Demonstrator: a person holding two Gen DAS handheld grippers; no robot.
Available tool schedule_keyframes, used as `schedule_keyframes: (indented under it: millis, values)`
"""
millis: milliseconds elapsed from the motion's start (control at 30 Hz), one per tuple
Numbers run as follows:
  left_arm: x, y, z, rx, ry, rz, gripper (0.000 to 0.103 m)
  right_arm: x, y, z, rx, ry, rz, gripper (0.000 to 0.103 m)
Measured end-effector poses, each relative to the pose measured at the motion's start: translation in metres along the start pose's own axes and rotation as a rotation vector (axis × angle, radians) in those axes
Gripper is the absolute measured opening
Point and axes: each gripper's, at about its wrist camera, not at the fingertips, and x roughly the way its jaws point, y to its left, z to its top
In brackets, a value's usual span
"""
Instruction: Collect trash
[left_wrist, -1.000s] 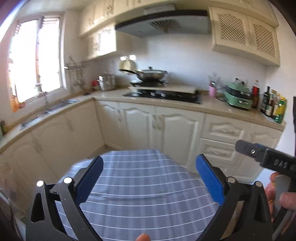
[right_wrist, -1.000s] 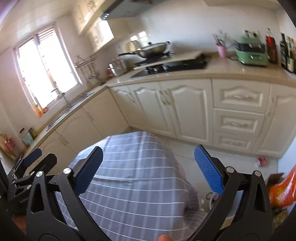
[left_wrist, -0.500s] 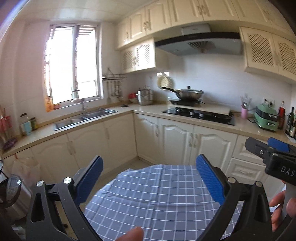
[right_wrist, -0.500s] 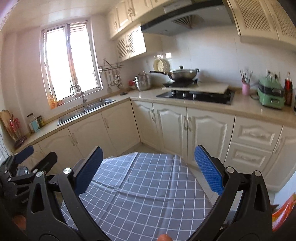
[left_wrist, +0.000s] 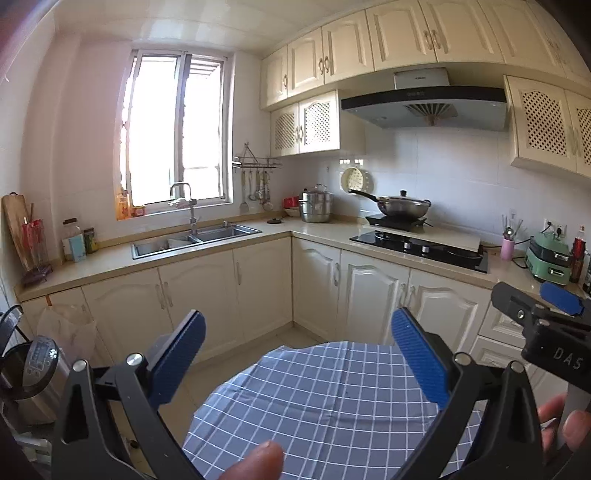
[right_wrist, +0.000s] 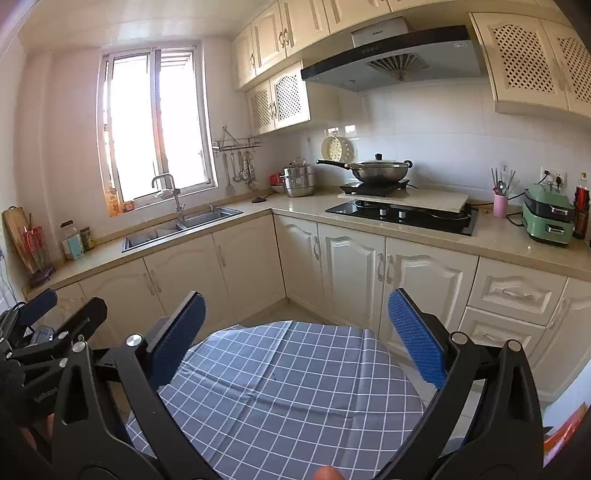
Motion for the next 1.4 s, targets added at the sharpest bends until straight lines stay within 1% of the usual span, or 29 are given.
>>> schedule_keyframes:
  millis: [333, 600, 767, 1200, 1267, 1400]
  values:
    - [-0.002, 0.011, 0.002, -0.018, -0.008, 0.028, 0.099, -0.003, 0.009, 0.004, -0.009, -0.020, 0.018, 0.097]
    - [-0.008, 0.010, 0.002, -0.012, -0.021, 0.038, 0.099, -0.003, 0.010, 0.006, -0.008, -0.025, 0.021, 0.097]
    - [-0.009, 0.011, 0.002, -0.013, -0.023, 0.034, 0.099, -0.006, 0.008, 0.006, 0.000, -0.029, 0.023, 0.097]
    - [-0.026, 0.003, 0.001, 0.003, -0.049, 0.022, 0.099, -0.012, 0.006, 0.007, 0.017, -0.044, 0.038, 0.097]
    - [-0.025, 0.001, 0.001, 0.008, -0.052, 0.030, 0.099, -0.011, 0.005, 0.007, 0.016, -0.044, 0.032, 0.097]
    - [-0.017, 0.000, 0.002, 0.003, -0.041, 0.015, 0.099, -0.005, 0.004, 0.006, 0.018, -0.037, 0.023, 0.097]
